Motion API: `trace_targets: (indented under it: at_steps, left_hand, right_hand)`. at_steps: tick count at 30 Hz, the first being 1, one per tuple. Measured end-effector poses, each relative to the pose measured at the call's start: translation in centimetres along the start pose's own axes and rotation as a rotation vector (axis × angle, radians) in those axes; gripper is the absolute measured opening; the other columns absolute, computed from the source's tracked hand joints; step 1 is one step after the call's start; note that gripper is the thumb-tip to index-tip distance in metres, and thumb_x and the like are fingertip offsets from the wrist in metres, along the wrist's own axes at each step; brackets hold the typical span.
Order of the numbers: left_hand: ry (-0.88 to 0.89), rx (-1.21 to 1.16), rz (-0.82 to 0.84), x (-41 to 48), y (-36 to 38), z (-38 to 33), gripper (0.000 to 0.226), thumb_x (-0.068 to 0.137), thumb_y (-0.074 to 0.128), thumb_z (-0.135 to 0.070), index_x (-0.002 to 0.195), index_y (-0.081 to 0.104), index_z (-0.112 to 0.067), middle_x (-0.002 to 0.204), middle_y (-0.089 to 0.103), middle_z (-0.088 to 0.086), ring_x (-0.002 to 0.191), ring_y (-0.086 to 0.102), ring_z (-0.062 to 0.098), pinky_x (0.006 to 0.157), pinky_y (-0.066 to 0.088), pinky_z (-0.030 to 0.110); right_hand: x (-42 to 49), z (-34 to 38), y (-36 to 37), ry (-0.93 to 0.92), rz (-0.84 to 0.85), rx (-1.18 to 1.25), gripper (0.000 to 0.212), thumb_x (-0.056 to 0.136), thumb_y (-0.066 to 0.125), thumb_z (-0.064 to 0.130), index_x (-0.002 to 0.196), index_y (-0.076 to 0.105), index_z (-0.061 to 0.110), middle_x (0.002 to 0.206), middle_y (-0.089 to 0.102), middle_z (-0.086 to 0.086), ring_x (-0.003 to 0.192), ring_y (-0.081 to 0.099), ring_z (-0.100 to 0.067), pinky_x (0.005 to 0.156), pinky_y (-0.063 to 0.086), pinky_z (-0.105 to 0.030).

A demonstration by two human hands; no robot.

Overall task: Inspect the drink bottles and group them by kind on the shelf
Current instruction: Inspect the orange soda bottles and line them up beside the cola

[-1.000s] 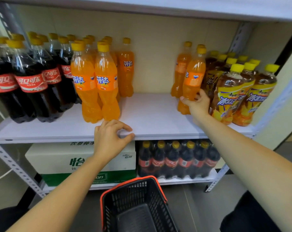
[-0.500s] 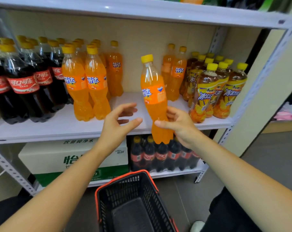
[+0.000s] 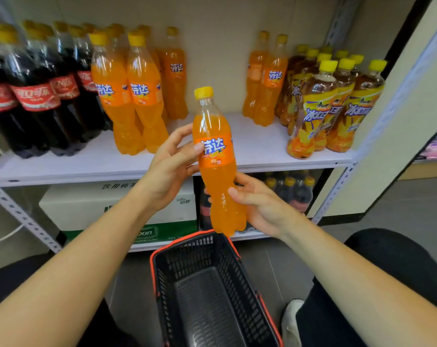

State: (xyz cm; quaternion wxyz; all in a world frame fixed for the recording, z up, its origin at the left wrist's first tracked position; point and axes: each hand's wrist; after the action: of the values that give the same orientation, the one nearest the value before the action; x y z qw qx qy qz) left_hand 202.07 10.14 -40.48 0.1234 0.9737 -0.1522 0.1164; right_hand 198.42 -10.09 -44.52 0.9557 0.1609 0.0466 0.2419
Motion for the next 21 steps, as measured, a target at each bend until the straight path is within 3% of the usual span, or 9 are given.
trace_targets:
  at_steps: [3,7,10,14,18,21]
  left_hand:
    - [-0.030,0.005,0.031,-0.3,0.0,0.1,0.048,0.092,0.060,-0.025,0.138,0.054,-0.013,0.116,0.071,0.002,0.101,0.068,0.018,0.081,0.057,0.030]
    - [-0.012,0.042,-0.047,-0.5,0.4,-0.1,0.039,0.088,0.064,-0.027,0.126,0.063,-0.015,0.111,0.074,-0.001,0.101,0.071,0.014,0.078,0.057,0.027]
    - [0.007,0.086,-0.123,-0.7,0.6,0.1,0.038,0.084,0.072,-0.025,0.119,0.066,-0.014,0.108,0.074,0.002,0.099,0.070,0.016,0.083,0.059,0.031]
    - [-0.006,0.151,-0.170,-0.8,1.1,1.0,0.041,0.078,0.080,-0.033,0.113,0.068,-0.016,0.114,0.073,0.015,0.104,0.069,0.024,0.096,0.058,0.046]
    - [-0.041,0.104,-0.101,-0.3,0.5,1.1,0.030,0.088,0.068,-0.034,0.115,0.066,-0.021,0.105,0.073,-0.003,0.097,0.070,0.010,0.078,0.057,0.024]
    - [-0.062,0.000,-0.062,-0.1,-0.2,1.0,0.036,0.085,0.063,-0.027,0.121,0.062,-0.021,0.102,0.074,-0.005,0.094,0.070,0.013,0.079,0.057,0.027]
  right_hand:
    - [0.1,-0.2,0.0,0.036,0.035,0.056,0.089,0.066,0.091,0.041,0.140,0.055,0.007,0.124,0.067,-0.014,0.110,0.067,-0.029,0.095,0.056,-0.042]
    - [0.1,-0.4,0.5,0.032,0.022,0.015,0.052,0.093,0.066,0.026,0.140,0.056,0.005,0.123,0.068,-0.011,0.110,0.065,-0.024,0.097,0.053,-0.040]
    - [0.5,-0.8,1.2,-0.018,-0.127,-0.072,0.052,0.088,0.073,0.018,0.134,0.055,0.000,0.118,0.068,-0.016,0.106,0.066,-0.028,0.095,0.053,-0.043]
    - [0.6,-1.4,1.4,-0.032,-0.279,-0.133,0.059,0.075,0.074,0.032,0.124,0.058,0.004,0.113,0.073,-0.019,0.099,0.071,-0.032,0.085,0.058,-0.046]
    - [0.3,-1.3,0.9,0.006,-0.235,-0.040,0.055,0.083,0.068,0.040,0.129,0.061,0.010,0.120,0.072,-0.019,0.108,0.071,-0.036,0.086,0.060,-0.044]
    - [0.1,-1.0,0.5,0.065,-0.168,-0.015,0.051,0.091,0.058,0.048,0.135,0.060,0.021,0.126,0.072,-0.011,0.117,0.069,-0.029,0.089,0.060,-0.038]
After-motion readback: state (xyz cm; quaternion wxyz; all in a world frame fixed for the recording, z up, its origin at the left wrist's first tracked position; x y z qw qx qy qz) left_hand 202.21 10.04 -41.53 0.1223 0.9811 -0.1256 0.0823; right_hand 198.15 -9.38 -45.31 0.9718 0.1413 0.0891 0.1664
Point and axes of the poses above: each hand's wrist, its own x-axis towards the middle knuckle, its own y-axis out of the palm, z = x × y
